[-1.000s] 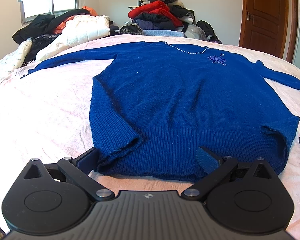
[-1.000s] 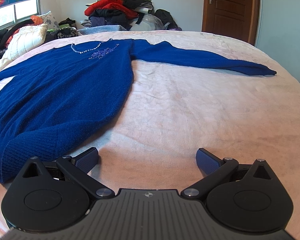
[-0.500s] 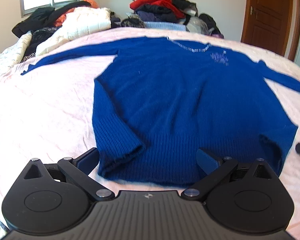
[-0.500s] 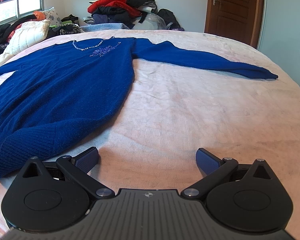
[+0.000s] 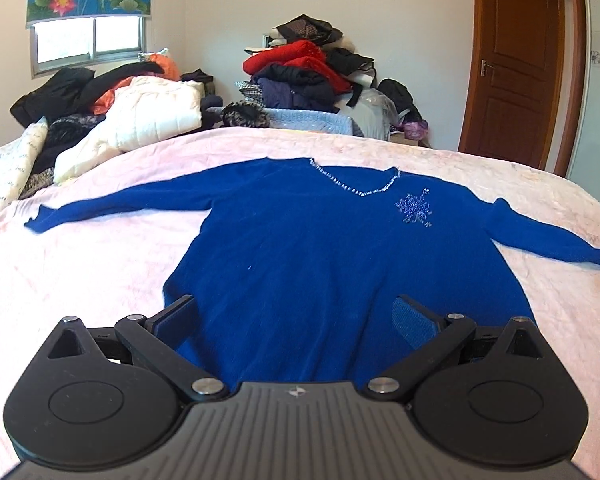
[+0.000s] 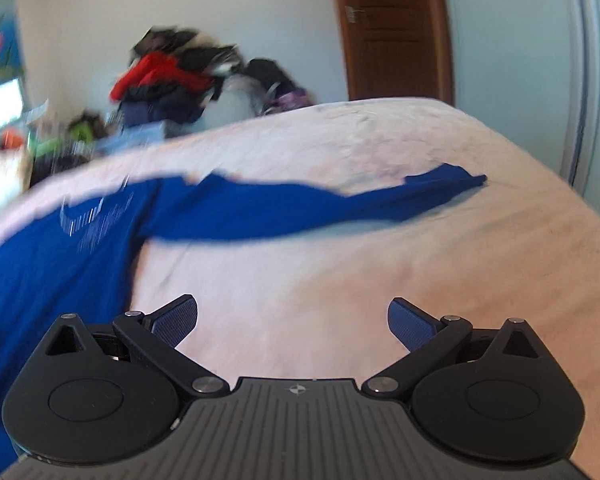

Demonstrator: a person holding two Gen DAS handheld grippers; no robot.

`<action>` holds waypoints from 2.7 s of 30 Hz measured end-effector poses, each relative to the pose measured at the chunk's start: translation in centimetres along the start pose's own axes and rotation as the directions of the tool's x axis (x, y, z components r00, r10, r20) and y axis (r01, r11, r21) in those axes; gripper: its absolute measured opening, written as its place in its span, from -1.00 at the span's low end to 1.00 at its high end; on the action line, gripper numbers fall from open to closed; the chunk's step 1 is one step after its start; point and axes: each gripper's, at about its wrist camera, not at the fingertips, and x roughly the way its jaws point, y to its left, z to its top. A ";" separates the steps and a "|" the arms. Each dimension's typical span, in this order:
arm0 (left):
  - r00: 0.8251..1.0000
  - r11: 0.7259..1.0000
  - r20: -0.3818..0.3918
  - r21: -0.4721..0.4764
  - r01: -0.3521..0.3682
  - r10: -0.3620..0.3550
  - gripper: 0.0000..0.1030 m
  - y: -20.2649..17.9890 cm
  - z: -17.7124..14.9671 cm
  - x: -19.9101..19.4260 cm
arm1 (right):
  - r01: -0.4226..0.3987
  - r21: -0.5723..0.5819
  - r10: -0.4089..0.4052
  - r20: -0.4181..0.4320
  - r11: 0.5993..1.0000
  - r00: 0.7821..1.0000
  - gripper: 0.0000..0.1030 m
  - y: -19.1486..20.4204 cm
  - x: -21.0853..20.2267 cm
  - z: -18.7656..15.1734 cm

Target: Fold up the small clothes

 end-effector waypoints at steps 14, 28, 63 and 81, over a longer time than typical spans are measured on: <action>0.996 0.995 -0.061 0.069 0.069 -0.065 1.00 -5.2 1.1 4.5 | -0.047 0.557 0.066 -0.014 0.829 0.998 0.07 -14.8 10.9 8.8; 0.969 0.974 -0.116 0.041 0.224 -0.218 1.00 -9.1 4.4 8.2 | 0.013 0.475 -0.012 -0.004 0.880 1.000 -0.74 -15.3 13.7 10.5; 0.468 0.554 -0.328 -0.657 0.511 -0.821 1.00 -21.1 4.9 21.5 | -0.430 0.083 0.426 0.055 0.899 0.903 0.65 2.4 0.7 -1.7; 0.480 0.573 -0.346 -0.659 0.488 -0.806 1.00 -21.0 3.9 22.3 | -0.156 0.640 0.310 -0.135 0.753 0.941 -0.35 1.2 5.5 -3.1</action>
